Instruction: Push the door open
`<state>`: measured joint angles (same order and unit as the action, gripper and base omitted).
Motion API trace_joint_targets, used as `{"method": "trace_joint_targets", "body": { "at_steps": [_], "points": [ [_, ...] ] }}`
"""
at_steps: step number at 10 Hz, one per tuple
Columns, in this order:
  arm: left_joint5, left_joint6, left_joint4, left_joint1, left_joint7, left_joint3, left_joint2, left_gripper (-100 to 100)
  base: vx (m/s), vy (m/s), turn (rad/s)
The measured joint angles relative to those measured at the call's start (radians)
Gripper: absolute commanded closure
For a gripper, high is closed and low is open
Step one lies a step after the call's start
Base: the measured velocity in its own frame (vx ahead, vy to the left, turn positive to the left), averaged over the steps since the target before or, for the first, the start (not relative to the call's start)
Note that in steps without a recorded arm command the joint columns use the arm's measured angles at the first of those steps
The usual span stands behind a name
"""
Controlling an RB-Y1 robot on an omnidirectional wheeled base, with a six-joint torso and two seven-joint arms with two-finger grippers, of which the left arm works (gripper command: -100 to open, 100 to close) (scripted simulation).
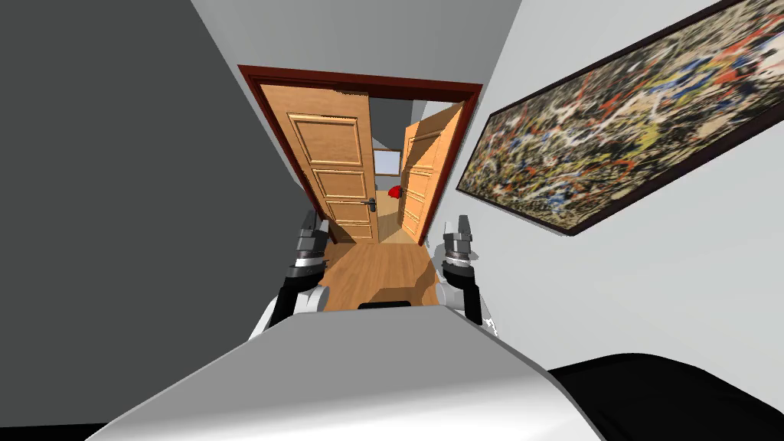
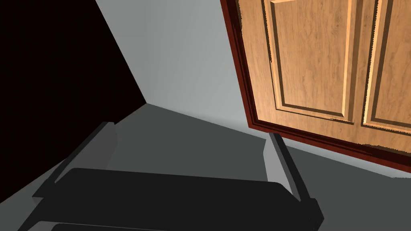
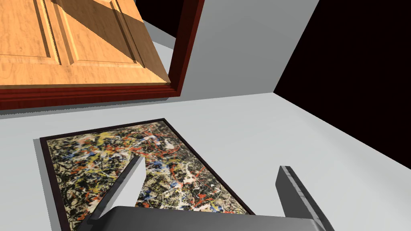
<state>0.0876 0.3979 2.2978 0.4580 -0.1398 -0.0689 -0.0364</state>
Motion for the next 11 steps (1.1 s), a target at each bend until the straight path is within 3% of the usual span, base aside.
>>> {"method": "trace_joint_targets", "body": {
  "at_steps": [3,5,11],
  "points": [
    [-0.01,-0.004,-0.049,-0.032,0.0,-0.002,-0.007,-100,0.074,0.009,0.004],
    [-0.02,0.006,-0.093,-0.05,0.003,0.0,-0.014,-100,0.082,0.007,0.001],
    [-0.049,0.009,-0.233,-0.134,0.008,0.003,-0.029,-100,0.082,0.01,0.001]
  ]
}}
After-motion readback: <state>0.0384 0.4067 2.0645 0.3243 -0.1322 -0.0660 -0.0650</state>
